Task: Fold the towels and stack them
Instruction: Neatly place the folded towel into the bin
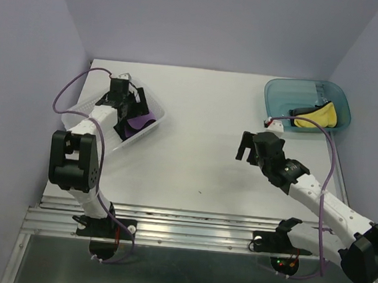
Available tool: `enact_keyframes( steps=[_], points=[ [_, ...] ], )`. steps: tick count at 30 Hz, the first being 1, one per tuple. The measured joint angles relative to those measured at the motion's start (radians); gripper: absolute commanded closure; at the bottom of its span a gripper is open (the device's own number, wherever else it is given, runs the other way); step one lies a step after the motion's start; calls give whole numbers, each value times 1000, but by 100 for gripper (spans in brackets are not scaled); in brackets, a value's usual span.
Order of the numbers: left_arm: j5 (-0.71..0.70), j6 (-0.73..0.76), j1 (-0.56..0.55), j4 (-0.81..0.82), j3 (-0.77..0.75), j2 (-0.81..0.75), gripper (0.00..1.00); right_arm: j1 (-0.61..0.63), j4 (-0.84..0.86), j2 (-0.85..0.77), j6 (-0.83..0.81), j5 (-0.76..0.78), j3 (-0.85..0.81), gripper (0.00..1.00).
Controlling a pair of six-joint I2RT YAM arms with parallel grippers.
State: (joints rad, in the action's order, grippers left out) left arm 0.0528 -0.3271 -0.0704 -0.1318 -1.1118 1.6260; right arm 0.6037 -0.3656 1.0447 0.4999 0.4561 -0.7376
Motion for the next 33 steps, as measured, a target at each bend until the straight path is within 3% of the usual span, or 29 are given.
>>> enact_keyframes(
  steps=[9,22,26,33],
  points=[
    [52,143,0,11,-23,103,1,0,0,22,-4,8,0,0],
    [45,154,0,3,-24,129,1,0,0,22,-6,8,0,0],
    [45,136,0,-34,-24,26,1,0,0,14,-3,24,-1,0],
    [38,55,-8,-30,-20,-346,1,-31,-16,46,-1,46,-85,0]
  ],
)
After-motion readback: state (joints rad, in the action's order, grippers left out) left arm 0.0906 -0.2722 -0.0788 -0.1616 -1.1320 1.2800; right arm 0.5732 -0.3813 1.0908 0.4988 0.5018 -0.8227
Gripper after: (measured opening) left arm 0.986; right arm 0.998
